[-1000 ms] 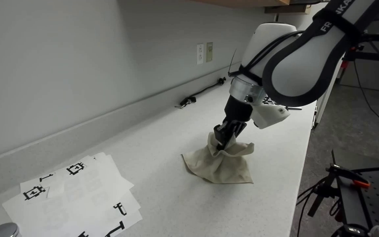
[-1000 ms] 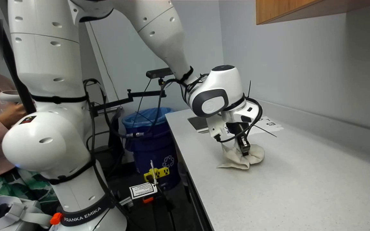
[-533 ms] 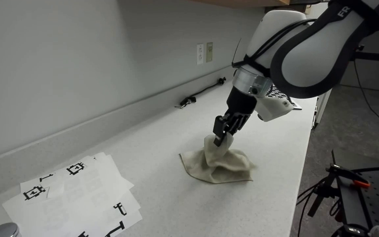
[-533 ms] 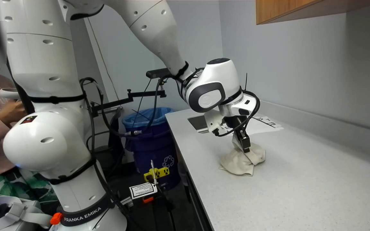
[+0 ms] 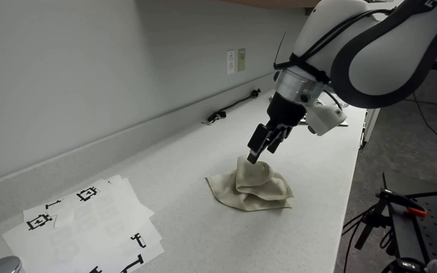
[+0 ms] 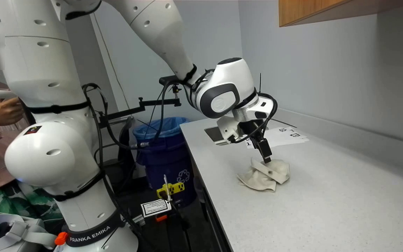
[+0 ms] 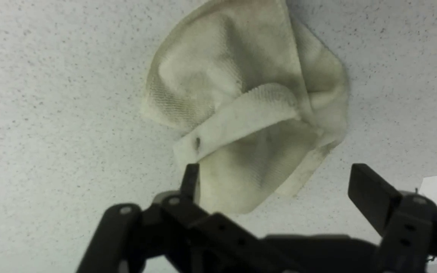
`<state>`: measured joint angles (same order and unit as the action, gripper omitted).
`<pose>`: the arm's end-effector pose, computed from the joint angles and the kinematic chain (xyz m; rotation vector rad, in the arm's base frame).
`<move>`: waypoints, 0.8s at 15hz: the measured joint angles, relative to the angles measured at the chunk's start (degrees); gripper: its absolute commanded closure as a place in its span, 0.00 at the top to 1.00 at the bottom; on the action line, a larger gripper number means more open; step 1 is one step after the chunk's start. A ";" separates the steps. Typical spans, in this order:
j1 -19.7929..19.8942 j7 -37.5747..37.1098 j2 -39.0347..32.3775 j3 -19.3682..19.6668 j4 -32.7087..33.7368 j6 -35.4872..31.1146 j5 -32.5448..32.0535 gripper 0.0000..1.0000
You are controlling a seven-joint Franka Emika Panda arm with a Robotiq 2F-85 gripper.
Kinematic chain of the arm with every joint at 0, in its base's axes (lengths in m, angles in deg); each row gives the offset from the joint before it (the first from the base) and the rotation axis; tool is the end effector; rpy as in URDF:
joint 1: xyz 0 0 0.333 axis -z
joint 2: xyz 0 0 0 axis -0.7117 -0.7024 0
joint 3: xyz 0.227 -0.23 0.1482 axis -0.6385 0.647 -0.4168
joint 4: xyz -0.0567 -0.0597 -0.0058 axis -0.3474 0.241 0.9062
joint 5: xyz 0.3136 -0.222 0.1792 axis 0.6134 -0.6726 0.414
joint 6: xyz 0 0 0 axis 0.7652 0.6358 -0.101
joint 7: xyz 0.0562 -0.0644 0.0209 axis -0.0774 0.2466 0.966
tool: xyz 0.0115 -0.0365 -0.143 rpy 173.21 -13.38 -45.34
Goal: Use the towel to wipe the countertop
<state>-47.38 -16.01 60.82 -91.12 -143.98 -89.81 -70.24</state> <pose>0.5129 0.0608 0.2464 -2.9767 0.3302 -0.4633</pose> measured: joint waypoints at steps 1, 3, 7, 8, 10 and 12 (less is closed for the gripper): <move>-0.06 -0.15 0.84 0.30 -0.59 0.00 -1.00 1.00; -0.06 -0.97 2.58 0.95 -1.87 0.00 -3.53 1.00; 0.26 -4.24 6.72 2.00 -4.23 1.09 -10.31 1.00; 0.47 -4.70 7.95 2.07 -4.63 2.24 -11.69 1.00; 0.69 -4.90 10.69 2.07 -5.20 5.06 -12.95 1.00; 0.69 -4.48 13.47 2.05 -5.55 7.87 -12.63 1.00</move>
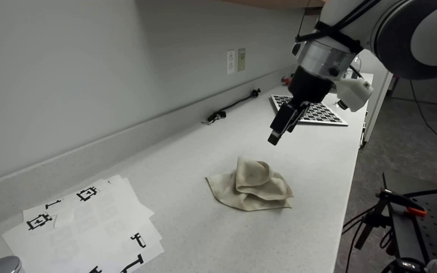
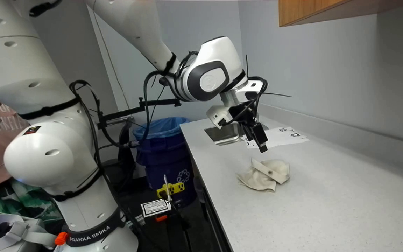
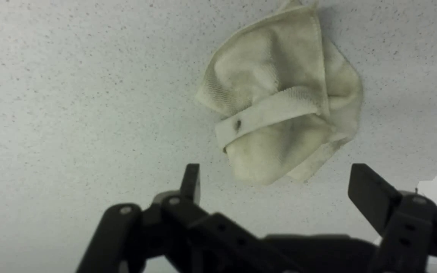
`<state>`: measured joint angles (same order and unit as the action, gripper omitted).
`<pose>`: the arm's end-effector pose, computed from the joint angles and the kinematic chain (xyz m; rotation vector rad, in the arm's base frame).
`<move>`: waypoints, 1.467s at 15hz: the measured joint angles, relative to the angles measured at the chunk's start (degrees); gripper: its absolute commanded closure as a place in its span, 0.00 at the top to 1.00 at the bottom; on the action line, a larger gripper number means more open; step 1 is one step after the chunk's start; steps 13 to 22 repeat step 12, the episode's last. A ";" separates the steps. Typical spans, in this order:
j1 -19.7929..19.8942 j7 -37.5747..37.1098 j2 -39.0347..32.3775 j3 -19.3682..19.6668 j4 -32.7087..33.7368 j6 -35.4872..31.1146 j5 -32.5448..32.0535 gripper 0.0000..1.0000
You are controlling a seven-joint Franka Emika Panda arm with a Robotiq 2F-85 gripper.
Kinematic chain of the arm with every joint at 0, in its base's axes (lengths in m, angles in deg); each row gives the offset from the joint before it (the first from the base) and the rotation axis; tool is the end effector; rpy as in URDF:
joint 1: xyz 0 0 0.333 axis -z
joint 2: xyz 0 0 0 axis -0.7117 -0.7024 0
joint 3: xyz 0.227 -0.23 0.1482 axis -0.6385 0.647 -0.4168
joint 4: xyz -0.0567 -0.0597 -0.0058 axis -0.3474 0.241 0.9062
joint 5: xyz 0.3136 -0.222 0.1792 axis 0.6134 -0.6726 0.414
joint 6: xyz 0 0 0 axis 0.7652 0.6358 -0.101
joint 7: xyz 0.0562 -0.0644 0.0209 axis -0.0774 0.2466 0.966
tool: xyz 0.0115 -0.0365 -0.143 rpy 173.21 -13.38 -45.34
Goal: Use the towel to wipe the countertop
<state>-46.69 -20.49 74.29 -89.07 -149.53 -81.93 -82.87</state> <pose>0.4726 0.0424 0.3037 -3.0785 0.2151 -0.5065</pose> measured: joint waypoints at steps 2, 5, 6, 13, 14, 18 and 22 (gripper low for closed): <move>0.00 0.59 2.42 0.02 -0.12 1.98 0.76 1.00; 0.00 2.27 4.95 0.16 -0.25 3.64 3.50 1.00; 0.00 2.91 5.51 0.32 -0.32 3.99 4.49 1.00; 0.00 3.60 6.29 0.65 -0.50 4.54 5.44 1.00; 0.00 3.60 6.29 0.65 -0.50 4.54 5.44 1.00; 0.00 3.60 6.29 0.65 -0.50 4.54 5.44 1.00; 0.00 3.60 6.29 0.65 -0.50 4.54 5.44 1.00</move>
